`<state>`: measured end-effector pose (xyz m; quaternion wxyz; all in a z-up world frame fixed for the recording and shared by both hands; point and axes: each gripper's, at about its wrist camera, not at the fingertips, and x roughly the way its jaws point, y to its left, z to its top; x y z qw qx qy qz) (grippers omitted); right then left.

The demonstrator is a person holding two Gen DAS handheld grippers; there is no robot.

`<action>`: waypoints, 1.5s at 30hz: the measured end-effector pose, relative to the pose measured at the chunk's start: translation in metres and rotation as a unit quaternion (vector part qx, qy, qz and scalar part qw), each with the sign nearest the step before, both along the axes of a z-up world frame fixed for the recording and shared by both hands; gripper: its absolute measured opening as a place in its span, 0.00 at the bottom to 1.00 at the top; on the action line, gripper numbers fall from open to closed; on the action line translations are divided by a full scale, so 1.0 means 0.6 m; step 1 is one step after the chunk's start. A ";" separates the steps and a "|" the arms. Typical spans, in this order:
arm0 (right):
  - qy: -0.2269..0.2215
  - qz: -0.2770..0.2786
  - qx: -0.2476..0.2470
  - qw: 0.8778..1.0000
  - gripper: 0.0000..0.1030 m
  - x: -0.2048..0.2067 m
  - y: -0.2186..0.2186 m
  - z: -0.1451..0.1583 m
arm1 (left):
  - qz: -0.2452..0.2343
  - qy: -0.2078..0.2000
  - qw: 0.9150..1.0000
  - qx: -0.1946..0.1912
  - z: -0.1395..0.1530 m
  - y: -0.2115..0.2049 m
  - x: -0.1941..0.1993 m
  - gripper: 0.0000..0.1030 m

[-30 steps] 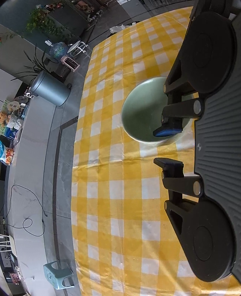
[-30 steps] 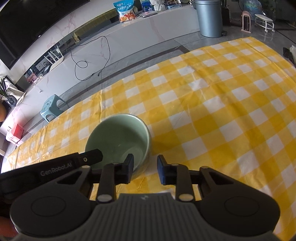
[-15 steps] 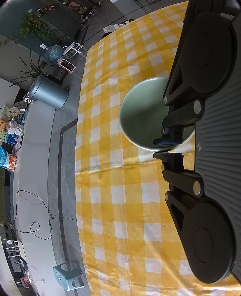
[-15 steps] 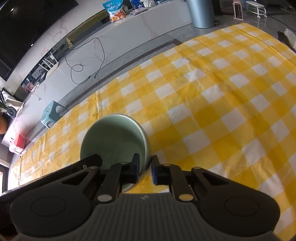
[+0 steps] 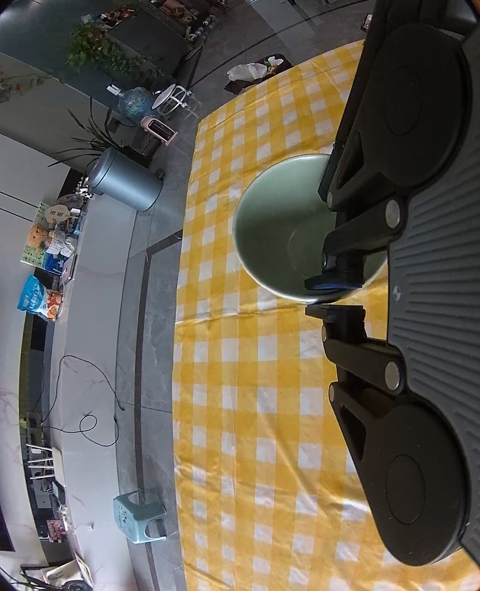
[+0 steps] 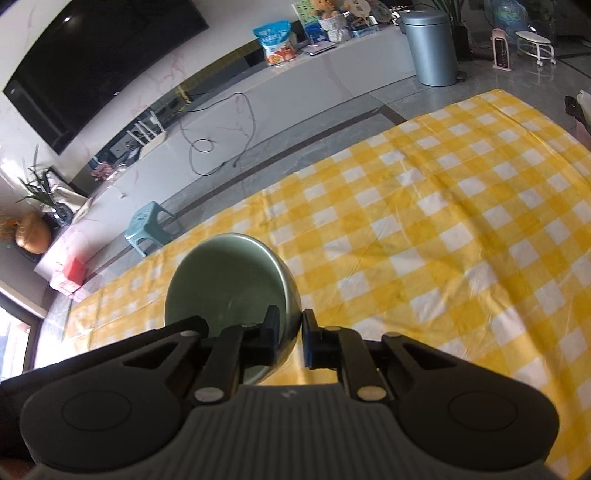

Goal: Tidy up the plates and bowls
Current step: 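Lift the green bowl with both tools and carry it over the blue bowl, then lower the green bowl into the blue bowl with both tools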

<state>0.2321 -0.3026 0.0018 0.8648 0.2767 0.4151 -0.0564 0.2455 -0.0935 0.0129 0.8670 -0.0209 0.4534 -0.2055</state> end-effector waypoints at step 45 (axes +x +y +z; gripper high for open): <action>0.028 0.013 -0.010 0.999 0.08 -0.262 0.100 -0.047 | 0.070 0.020 0.997 -0.002 -0.074 0.086 -0.261 0.08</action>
